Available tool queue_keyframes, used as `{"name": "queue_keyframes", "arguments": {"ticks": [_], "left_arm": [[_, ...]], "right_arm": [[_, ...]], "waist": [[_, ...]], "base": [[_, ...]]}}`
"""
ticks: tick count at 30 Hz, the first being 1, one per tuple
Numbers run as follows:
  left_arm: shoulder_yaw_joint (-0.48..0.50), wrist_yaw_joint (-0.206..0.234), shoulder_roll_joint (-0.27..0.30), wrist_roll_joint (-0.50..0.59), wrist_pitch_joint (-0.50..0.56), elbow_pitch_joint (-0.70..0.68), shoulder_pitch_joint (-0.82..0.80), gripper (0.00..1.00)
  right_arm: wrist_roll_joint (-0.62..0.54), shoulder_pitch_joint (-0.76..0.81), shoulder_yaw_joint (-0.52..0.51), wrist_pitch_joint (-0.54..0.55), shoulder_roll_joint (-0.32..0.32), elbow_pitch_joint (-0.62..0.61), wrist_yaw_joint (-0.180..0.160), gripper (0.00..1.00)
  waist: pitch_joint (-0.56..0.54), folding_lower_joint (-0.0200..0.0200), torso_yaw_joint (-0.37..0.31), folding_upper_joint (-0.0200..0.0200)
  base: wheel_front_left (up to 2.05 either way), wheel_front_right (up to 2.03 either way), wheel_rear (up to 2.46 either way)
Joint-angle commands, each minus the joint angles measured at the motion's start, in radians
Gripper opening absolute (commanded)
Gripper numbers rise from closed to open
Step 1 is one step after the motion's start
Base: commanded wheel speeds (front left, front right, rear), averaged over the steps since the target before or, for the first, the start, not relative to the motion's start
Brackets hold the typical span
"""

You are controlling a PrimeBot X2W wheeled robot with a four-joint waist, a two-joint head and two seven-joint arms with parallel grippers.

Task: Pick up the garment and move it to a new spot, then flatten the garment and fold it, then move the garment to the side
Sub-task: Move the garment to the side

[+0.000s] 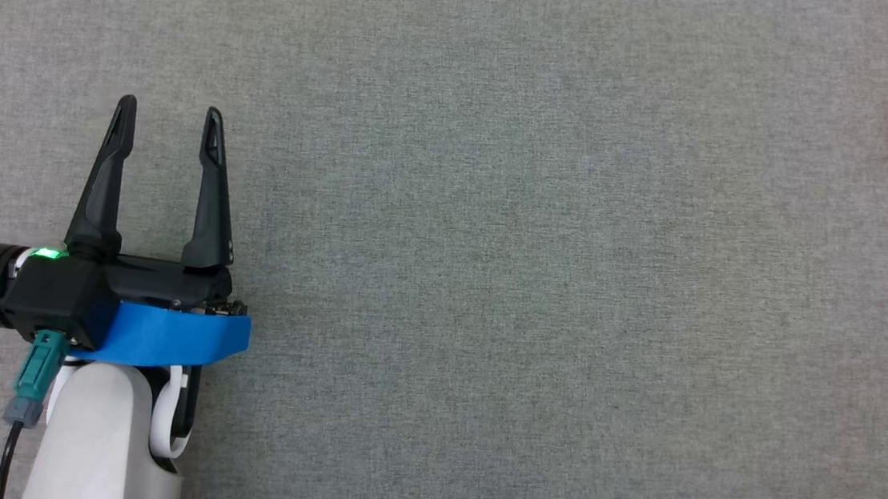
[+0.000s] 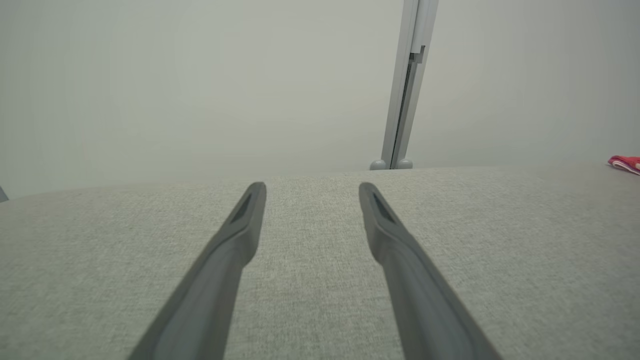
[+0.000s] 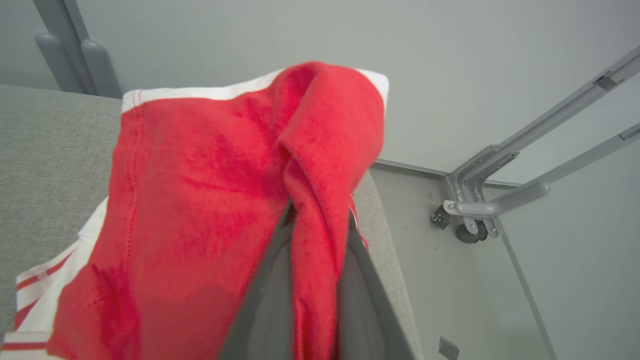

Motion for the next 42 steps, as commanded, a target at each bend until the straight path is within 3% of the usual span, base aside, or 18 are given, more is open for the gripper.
{"name": "queue_keyframes", "arguments": {"ticks": [1, 2, 3, 4, 5, 20, 29, 42], "left_arm": [[0.001, -0.004, 0.001, -0.002, -0.003, -0.001, -0.02, 1.0], [0.001, -0.004, 0.0, -0.003, -0.003, 0.0, -0.02, 1.0], [0.001, -0.004, 0.0, -0.004, -0.003, 0.0, -0.02, 1.0], [0.003, -0.004, 0.0, -0.005, -0.003, 0.001, -0.019, 1.0], [0.004, -0.003, 0.0, -0.006, -0.003, 0.001, -0.018, 1.0], [0.028, 0.012, -0.002, -0.017, -0.003, 0.019, 0.039, 1.0], [0.067, 0.018, -0.003, -0.019, -0.003, 0.021, 0.12, 1.0], [0.106, 0.023, -0.003, -0.017, -0.003, 0.006, 0.253, 1.0]], "right_arm": [[-0.015, -0.03, -0.006, -0.008, 0.006, 0.02, 0.0, 0.0], [-0.027, -0.035, -0.008, -0.013, 0.008, 0.033, 0.0, 0.28], [-0.037, -0.041, -0.008, -0.019, 0.015, 0.046, 0.0, 0.34], [-0.046, -0.048, -0.007, -0.024, 0.025, 0.055, 0.0, 0.77], [-0.056, -0.054, -0.008, -0.03, 0.031, 0.066, 0.0, 1.0], [-0.261, -0.123, -0.065, -0.218, 0.079, 0.178, 0.0, 1.0], [-0.269, -0.036, -0.047, -0.362, 0.198, 0.129, 0.0, 1.0], [-0.244, 0.259, -0.004, -0.41, 0.418, -0.126, 0.0, 1.0]], "waist": [[0.003, -0.0001, 0.006, 0.0], [0.004, -0.0001, 0.009, 0.0], [0.004, -0.0001, 0.012, 0.0], [0.004, -0.0001, 0.014, 0.0], [0.003, -0.0001, 0.016, 0.0], [-0.091, -0.0001, 0.015, 0.0], [-0.224, -0.0001, 0.005, 0.0], [-0.371, -0.0001, 0.019, 0.0]], "base": [[0.0, 0.0, 0.0], [0.0, 0.0, 0.0], [0.0, 0.0, 0.0], [0.0, 0.0, 0.0], [0.0, 0.0, 0.0], [0.0, 0.0, 0.0], [0.0, 0.0, 0.0], [0.0, 0.0, 0.0]]}}
